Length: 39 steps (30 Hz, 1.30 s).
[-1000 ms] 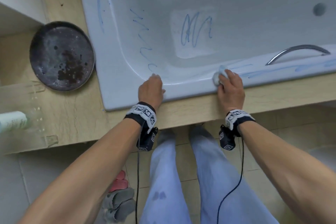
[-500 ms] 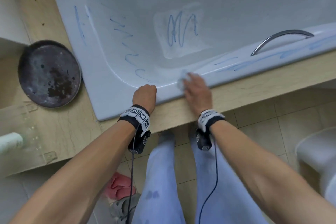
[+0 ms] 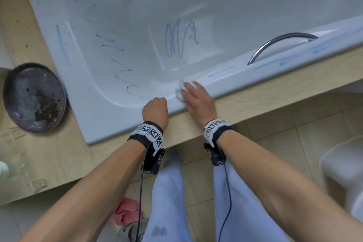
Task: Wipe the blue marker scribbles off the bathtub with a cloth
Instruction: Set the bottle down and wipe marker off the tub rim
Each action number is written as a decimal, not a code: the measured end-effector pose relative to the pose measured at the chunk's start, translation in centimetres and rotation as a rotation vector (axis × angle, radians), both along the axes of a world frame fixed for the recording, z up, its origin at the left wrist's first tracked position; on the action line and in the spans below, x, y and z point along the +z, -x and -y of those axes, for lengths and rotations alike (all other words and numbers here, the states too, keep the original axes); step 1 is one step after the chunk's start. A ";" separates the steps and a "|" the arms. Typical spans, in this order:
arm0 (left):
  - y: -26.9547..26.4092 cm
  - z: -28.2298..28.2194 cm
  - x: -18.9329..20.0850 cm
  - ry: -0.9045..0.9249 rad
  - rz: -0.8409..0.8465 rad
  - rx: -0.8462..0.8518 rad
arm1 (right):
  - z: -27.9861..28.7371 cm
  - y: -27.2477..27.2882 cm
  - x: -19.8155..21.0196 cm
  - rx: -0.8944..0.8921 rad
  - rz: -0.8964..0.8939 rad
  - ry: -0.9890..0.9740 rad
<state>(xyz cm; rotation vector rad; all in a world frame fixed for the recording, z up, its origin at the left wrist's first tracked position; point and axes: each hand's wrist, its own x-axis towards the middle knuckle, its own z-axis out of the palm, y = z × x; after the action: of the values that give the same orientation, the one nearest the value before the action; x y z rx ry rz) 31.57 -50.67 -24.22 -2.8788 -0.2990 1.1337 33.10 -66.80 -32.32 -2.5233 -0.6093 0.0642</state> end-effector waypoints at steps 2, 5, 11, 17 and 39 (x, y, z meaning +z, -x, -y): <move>-0.9 2.0 -0.4 0.012 0.040 -0.005 | 1.0 -0.6 -0.3 0.155 0.008 -0.033; -1.7 4.3 -0.5 0.026 0.058 0.003 | 6.6 -2.7 -0.9 0.136 0.069 -0.041; -2.4 11.3 -1.2 0.226 0.234 -0.116 | 24.6 -8.4 0.3 -0.193 0.118 0.116; -3.4 17.6 -2.4 0.314 0.227 -0.205 | 31.0 -14.1 1.5 -0.448 0.033 0.201; -10.7 22.3 -1.1 0.407 0.087 -0.391 | 35.8 -18.3 2.0 -0.550 0.021 0.229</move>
<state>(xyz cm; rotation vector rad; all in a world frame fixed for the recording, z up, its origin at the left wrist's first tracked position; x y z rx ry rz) 42.27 -72.95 -25.28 -3.1185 0.5348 1.0979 51.42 -102.58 -30.34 -2.8252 0.1076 -0.0979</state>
